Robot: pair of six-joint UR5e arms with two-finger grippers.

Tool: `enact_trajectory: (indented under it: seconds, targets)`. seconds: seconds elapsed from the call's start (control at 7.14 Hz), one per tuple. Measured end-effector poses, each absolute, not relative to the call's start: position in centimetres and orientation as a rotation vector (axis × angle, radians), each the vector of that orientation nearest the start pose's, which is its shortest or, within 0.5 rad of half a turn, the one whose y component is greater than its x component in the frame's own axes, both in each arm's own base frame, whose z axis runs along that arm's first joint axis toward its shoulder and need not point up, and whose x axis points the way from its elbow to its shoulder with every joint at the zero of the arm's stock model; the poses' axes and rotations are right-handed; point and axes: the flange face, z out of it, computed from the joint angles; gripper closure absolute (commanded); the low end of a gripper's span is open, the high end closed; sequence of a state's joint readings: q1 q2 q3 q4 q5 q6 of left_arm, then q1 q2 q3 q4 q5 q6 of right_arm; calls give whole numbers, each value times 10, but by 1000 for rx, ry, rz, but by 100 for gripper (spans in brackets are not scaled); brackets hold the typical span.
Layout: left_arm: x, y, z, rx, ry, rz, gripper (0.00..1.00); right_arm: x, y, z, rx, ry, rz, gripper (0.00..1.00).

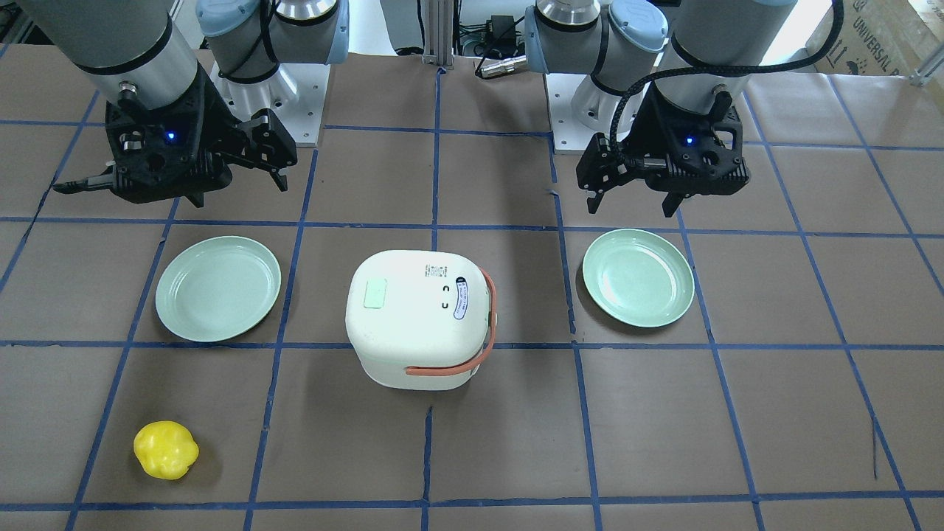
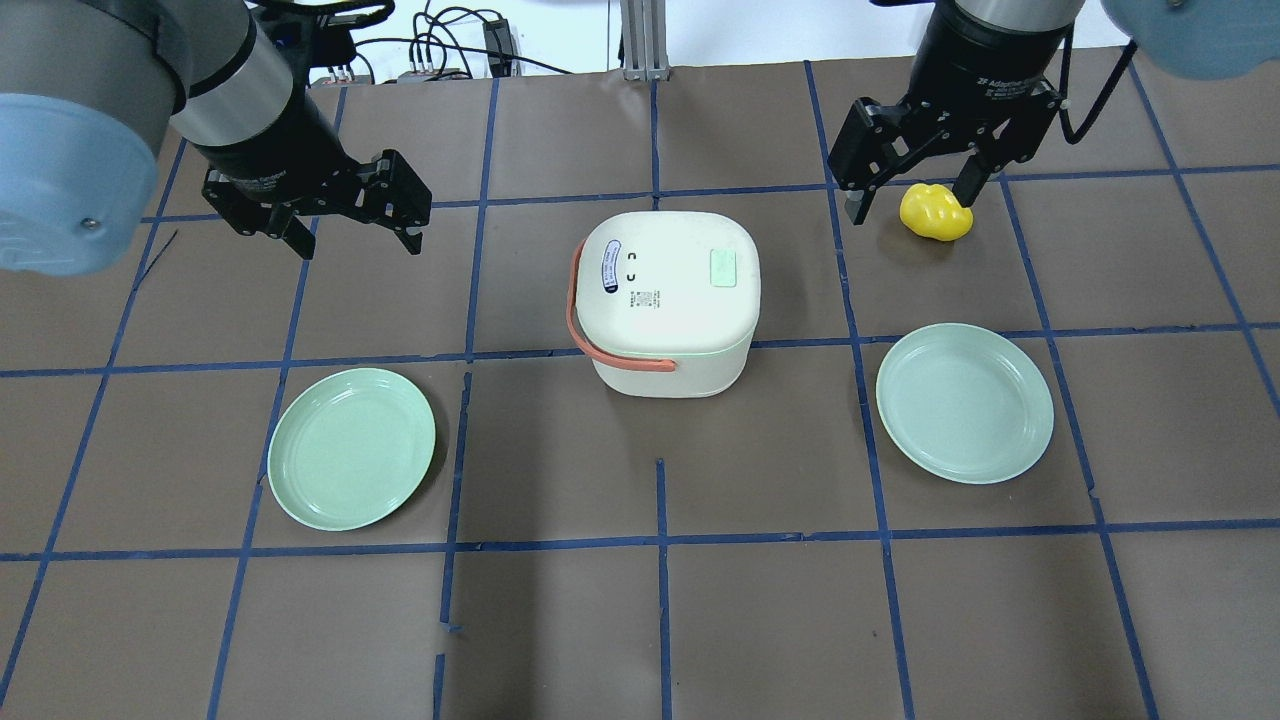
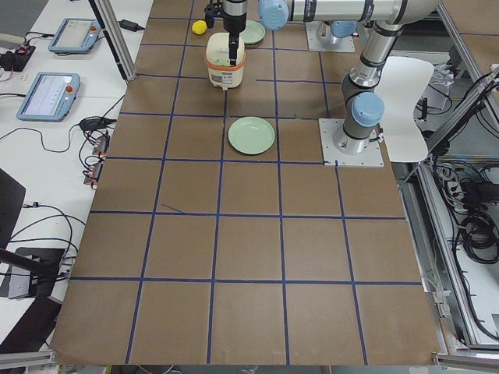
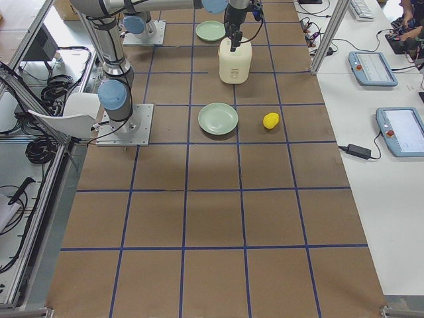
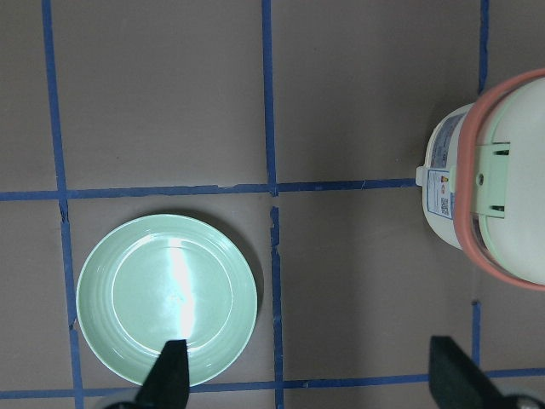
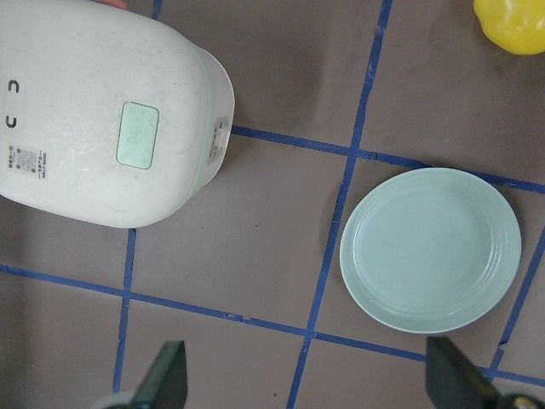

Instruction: Press rice cooker button

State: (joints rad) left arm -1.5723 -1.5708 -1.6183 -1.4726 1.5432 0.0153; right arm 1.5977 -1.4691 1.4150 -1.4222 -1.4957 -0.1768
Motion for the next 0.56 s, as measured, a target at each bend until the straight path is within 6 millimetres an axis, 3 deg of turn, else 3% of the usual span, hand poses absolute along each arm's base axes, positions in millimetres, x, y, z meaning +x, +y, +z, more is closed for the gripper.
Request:
enact_trajectory:
  seconds: [0.56]
  targets:
    - [-137,-496,475,28,3168,-82,0,148,-529,496,-288,3054,106,0]
